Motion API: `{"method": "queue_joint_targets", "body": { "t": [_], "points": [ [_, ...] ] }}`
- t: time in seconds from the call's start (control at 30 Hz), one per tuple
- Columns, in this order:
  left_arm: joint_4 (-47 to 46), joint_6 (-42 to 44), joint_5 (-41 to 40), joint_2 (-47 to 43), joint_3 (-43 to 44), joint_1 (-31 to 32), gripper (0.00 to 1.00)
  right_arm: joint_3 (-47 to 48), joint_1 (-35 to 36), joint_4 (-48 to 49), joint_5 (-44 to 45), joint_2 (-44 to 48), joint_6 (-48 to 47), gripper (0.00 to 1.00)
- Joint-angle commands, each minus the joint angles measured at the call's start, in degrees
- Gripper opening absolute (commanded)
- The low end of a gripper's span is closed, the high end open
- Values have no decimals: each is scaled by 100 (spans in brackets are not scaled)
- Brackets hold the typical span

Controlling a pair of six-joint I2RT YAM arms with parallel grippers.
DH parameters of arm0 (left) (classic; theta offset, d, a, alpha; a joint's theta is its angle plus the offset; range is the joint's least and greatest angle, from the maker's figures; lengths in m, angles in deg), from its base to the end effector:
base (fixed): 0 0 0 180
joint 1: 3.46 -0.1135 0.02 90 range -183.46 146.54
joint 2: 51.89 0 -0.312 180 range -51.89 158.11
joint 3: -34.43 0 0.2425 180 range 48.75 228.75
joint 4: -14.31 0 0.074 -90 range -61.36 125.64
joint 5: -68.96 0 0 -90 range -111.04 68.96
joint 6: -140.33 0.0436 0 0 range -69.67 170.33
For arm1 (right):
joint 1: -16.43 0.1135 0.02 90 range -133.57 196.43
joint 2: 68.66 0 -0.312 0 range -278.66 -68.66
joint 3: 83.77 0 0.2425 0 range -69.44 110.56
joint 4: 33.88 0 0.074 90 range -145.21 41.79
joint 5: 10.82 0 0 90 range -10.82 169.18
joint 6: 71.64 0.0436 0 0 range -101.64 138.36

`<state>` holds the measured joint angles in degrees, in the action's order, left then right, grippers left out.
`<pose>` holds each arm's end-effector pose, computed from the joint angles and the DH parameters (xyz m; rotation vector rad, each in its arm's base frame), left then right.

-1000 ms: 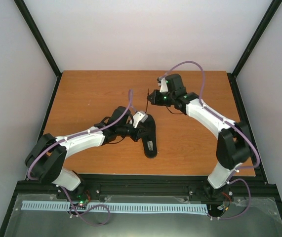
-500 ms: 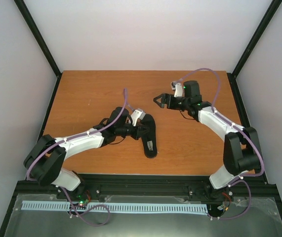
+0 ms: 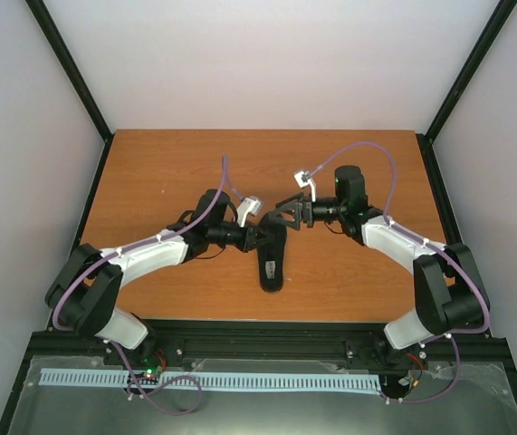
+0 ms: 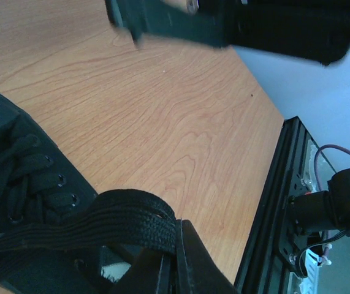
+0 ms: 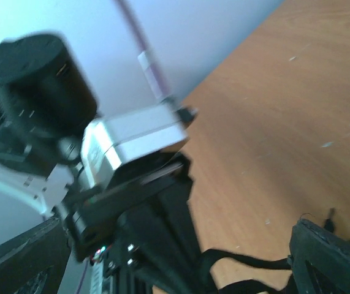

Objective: Tie the shoes

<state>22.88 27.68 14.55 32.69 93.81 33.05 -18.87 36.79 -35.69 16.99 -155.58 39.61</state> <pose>0.2268 -0.1994 0.2600 0.6627 2.2143 -1.2367 0.2813 0.1455 0.2960 -0.7397 1.9264 1.5272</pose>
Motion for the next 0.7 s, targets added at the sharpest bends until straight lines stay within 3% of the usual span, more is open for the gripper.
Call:
{"method": "queue_joint_targets", "body": {
  "t": [0.0, 0.2, 0.67],
  "points": [
    [353, 173, 833, 0, 513, -217, 1, -205, 328, 56, -407, 240, -499, 98],
    [1363, 657, 1170, 34, 970, -311, 1, -262, 837, 182, 115, 323, -639, 97],
    [1103, 570, 1413, 427, 951, -311, 1, -490, 1204, 303, 398, -78, -826, 94]
  ]
}}
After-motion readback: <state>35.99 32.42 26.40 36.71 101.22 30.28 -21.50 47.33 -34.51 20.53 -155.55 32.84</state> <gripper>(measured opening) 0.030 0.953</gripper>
